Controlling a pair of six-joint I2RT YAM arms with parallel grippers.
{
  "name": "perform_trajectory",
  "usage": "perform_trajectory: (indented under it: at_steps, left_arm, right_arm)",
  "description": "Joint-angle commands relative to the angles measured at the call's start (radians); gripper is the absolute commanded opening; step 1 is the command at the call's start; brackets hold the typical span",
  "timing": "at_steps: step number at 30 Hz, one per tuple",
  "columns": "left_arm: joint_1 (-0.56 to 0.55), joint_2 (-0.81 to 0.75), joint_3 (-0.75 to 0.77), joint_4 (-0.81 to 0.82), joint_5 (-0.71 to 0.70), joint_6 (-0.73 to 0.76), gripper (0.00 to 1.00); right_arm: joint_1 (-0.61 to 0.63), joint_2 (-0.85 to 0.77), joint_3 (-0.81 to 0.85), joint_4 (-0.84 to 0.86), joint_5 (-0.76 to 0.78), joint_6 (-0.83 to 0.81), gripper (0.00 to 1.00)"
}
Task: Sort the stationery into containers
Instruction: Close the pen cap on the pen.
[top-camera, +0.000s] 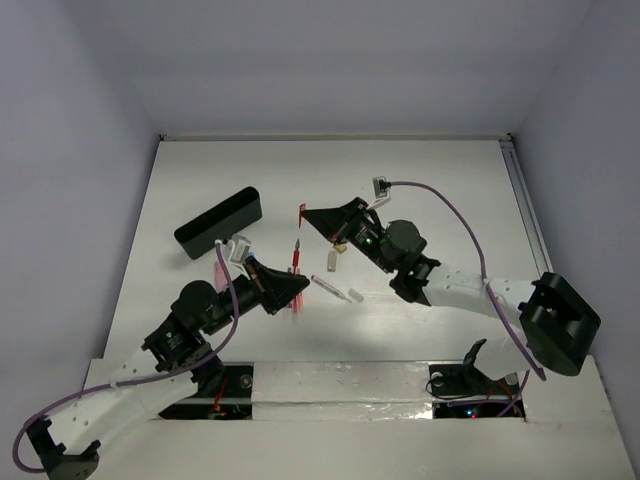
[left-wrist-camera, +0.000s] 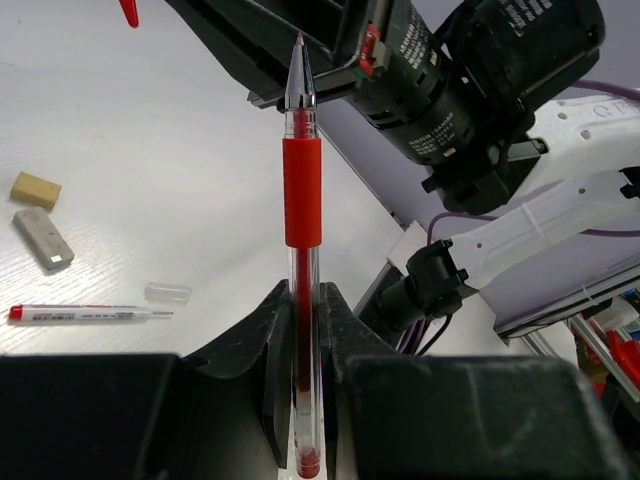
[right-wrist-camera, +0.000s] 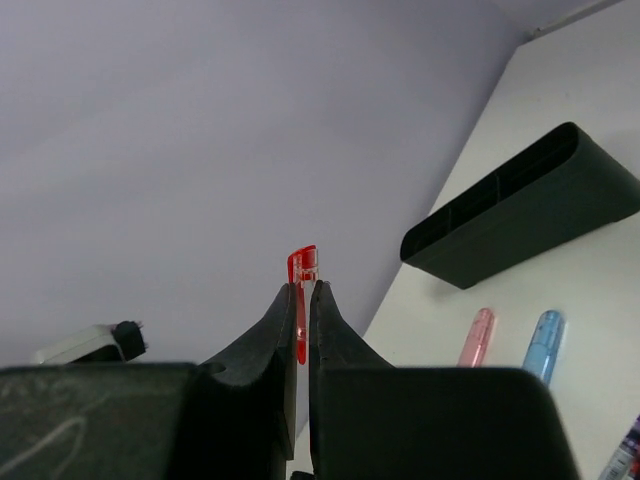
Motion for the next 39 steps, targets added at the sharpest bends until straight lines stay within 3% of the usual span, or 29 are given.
perform_trajectory:
  at_steps: [1,39]
  left_arm:
    - [0.001,0.024,-0.001,0.087,0.001,-0.022,0.00]
    - [0.001,0.059,-0.007,0.089,-0.036,-0.033,0.00]
  right_arm:
    - [0.037,-0.013,-0.017,0.145,0.054,0.028,0.00]
    - [0.107,-0.064,-0.051,0.202,0.105,-0.113,0.00]
